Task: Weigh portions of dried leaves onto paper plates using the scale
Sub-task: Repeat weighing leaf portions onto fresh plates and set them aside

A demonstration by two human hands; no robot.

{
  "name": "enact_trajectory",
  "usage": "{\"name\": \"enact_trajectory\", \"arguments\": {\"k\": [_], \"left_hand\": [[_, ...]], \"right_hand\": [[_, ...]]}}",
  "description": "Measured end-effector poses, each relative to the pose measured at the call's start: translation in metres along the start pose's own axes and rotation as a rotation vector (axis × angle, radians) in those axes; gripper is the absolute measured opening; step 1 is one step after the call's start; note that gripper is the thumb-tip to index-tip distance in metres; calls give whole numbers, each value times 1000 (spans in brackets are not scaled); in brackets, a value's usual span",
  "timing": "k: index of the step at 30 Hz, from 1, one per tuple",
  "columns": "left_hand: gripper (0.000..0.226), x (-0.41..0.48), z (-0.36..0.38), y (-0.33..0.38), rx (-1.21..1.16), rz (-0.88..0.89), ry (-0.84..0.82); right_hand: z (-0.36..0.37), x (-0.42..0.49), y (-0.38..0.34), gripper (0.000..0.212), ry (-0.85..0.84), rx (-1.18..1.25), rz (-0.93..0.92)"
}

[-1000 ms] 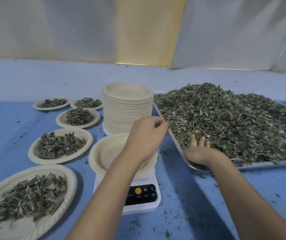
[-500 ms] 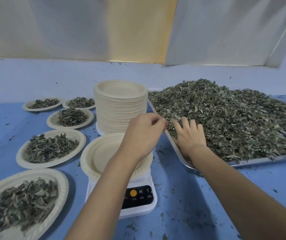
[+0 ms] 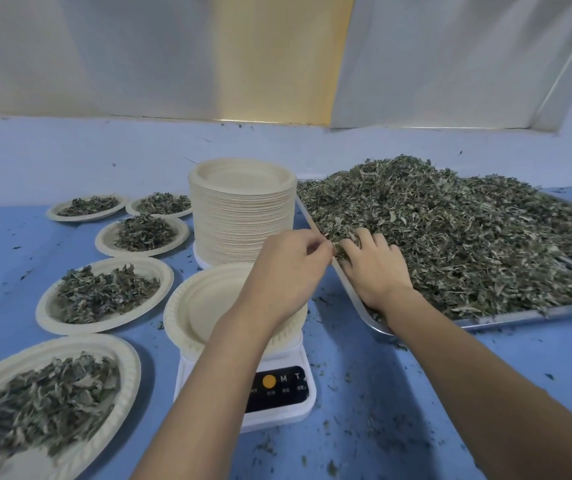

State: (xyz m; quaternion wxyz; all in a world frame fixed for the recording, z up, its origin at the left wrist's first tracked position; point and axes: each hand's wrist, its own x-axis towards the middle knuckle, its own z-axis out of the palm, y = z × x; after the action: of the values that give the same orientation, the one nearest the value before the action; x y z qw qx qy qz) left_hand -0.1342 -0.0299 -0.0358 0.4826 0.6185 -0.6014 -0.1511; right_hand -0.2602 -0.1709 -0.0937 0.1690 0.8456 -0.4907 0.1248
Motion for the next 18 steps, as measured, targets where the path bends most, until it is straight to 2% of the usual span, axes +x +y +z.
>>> {"name": "enact_trajectory", "arguments": {"k": [3, 5, 8, 10, 15, 18], "left_hand": [[25, -1, -1, 0, 7, 4, 1], [25, -2, -2, 0, 7, 9, 3], [24, -1, -3, -1, -2, 9, 13], [24, 0, -3, -1, -10, 3, 18], [25, 0, -2, -4, 7, 9, 12], [25, 0, -1, -5, 15, 21, 15]], "right_hand": [[4, 0, 2, 44, -199, 14, 33], [4, -1, 1, 43, -306, 58, 69], [-1, -1, 0, 34, -162, 116, 110], [-3, -2, 0, 35, -122, 112, 119], [-2, -3, 1, 44, -358, 88, 111], [-3, -4, -1, 38, -377, 51, 123]]}}
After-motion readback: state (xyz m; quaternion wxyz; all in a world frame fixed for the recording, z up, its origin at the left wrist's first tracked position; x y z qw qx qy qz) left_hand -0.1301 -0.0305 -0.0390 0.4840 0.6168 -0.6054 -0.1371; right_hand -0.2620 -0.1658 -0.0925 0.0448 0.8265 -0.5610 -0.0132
